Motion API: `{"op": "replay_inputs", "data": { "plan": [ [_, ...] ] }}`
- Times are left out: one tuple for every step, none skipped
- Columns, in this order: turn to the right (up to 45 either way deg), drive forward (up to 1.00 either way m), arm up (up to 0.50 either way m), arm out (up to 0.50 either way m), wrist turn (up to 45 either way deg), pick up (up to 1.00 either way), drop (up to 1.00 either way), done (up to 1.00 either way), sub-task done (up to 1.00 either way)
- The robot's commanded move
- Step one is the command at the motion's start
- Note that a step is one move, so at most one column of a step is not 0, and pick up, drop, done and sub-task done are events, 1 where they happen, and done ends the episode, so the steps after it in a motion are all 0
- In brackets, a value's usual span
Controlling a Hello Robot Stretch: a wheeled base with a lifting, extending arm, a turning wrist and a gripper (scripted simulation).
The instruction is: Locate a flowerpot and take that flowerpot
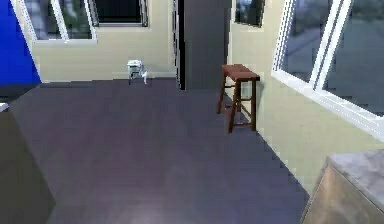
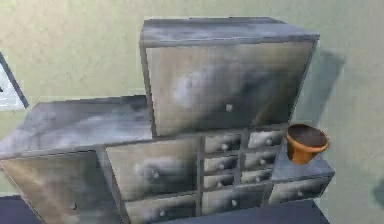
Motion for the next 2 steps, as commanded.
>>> {"op": "replay_inputs", "data": {
  "plan": [
    [33.0, 0.0, 0.0, 0.0, 0.0, 0.0, 0.0, 0.0, 0.0],
    [45.0, 0.0, 0.0, 0.0, 0.0, 0.0, 0.0, 0.0, 0.0]
  ]
}}
